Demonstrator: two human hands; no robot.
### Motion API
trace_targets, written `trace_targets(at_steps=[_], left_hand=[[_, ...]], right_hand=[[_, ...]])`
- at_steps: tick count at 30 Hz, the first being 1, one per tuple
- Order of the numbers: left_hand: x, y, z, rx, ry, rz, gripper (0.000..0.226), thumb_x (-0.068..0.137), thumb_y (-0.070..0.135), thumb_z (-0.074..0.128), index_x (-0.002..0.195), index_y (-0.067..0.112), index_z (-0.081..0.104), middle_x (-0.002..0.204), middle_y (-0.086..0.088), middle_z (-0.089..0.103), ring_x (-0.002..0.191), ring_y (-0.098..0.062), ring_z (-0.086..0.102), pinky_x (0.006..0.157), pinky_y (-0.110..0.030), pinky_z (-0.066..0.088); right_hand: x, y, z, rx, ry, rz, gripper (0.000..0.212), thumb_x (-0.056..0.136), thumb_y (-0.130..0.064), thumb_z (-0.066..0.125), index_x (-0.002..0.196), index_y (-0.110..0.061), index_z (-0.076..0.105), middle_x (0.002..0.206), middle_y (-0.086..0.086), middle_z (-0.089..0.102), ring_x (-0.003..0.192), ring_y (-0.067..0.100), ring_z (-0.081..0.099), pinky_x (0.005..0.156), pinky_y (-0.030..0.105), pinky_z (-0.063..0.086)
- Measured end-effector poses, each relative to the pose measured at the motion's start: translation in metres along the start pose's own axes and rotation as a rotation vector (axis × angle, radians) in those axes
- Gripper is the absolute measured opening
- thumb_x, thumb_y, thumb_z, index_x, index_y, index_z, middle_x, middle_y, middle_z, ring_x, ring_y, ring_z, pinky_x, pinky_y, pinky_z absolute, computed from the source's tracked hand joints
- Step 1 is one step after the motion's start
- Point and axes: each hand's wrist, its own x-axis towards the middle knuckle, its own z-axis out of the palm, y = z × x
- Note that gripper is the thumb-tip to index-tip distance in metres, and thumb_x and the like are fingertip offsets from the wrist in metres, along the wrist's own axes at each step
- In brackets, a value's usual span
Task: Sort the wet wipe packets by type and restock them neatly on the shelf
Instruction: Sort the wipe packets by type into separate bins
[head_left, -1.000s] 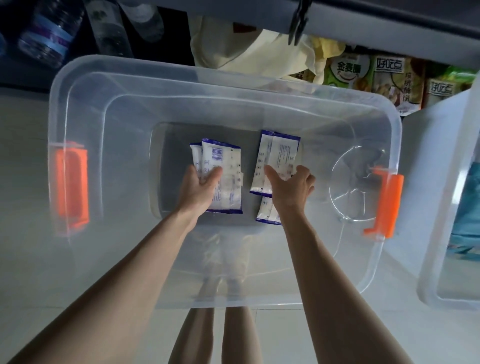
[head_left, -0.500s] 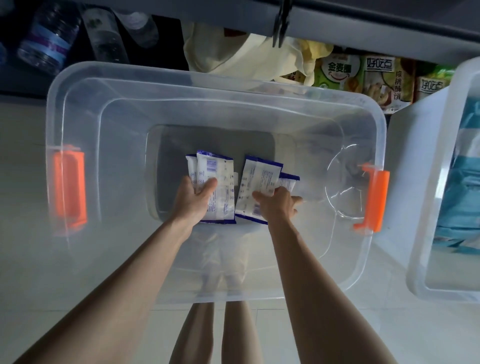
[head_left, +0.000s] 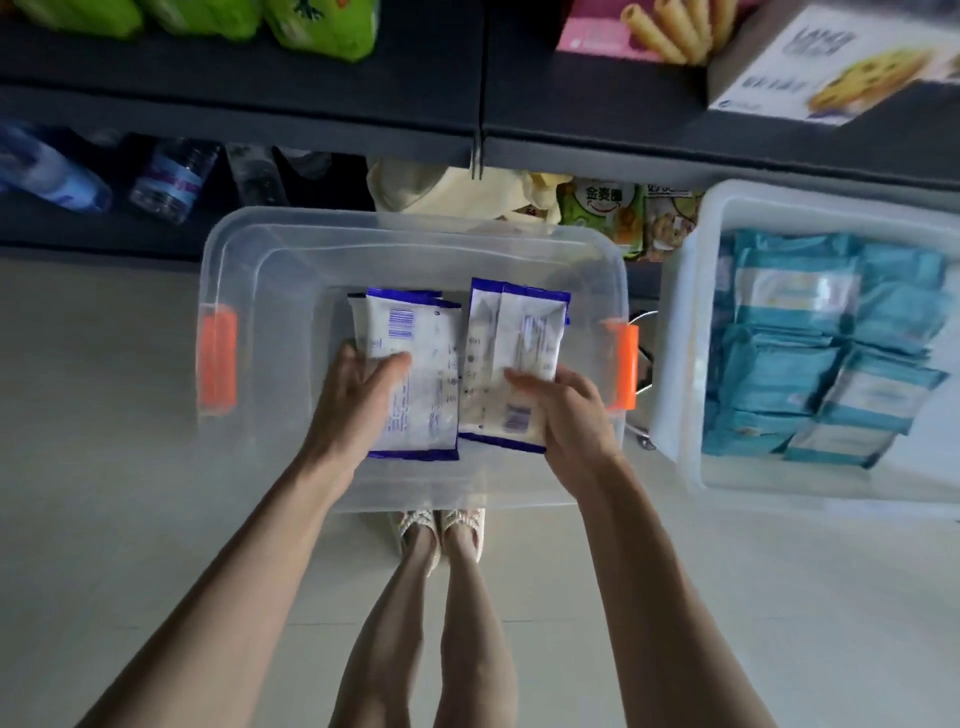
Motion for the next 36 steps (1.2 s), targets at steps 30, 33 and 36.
trace_targets(at_steps=[30, 33, 36], left_hand=[[-0.567, 0.201, 0.427, -0.066, -0.376, 0.669, 0.026, 0.091, 0.022, 0.060, 0.116, 0.015, 0.057, 0.106, 0.003, 0.068, 0.084, 0.002, 0.067, 0.061, -0.014, 0.053], [-0.560, 0.225, 0.485, -0.062, -0.350, 0.680, 0.028, 0.090, 0.030, 0.061, 0.114, 0.015, 0.059, 0.102, 0.001, 0.070, 0.083, -0.006, 0.070, 0.061, -0.023, 0.056], [-0.540, 0.239, 0.555, -0.066, -0.315, 0.677, 0.035, 0.088, 0.036, 0.062, 0.113, 0.012, 0.061, 0.102, -0.001, 0.071, 0.083, -0.010, 0.070, 0.063, -0.025, 0.057]], right_hand=[[-0.500, -0.102, -0.524, 0.056, 0.582, -0.813, 0.045, 0.073, -0.062, 0.069, 0.094, -0.025, 0.052, 0.094, 0.005, 0.069, 0.088, 0.025, 0.068, 0.080, 0.050, 0.055], [-0.493, -0.124, -0.578, 0.050, 0.569, -0.847, 0.034, 0.079, -0.053, 0.066, 0.092, -0.026, 0.051, 0.088, -0.002, 0.068, 0.074, 0.009, 0.069, 0.064, 0.029, 0.057], [-0.470, -0.144, -0.640, 0.054, 0.585, -0.811, 0.030, 0.081, -0.046, 0.064, 0.098, -0.023, 0.053, 0.094, 0.000, 0.069, 0.078, 0.013, 0.069, 0.063, 0.028, 0.056]])
